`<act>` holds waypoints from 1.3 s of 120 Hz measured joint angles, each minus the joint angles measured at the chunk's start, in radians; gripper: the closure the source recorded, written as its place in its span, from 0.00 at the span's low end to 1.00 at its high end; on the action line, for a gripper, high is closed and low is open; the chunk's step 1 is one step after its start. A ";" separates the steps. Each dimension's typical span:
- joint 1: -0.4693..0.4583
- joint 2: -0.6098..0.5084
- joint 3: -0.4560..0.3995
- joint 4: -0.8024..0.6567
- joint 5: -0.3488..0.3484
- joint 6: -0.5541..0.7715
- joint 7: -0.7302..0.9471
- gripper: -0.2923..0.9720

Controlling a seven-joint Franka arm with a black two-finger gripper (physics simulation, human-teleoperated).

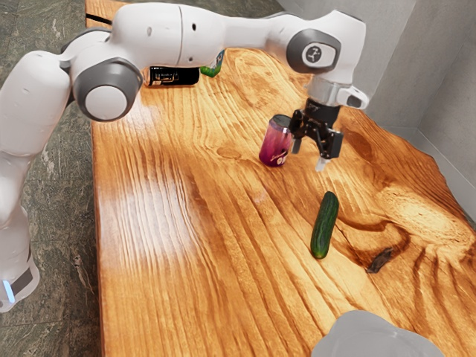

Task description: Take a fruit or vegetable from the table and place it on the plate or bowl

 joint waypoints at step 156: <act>-0.088 0.228 -0.020 0.017 0.086 0.293 -0.689 0.23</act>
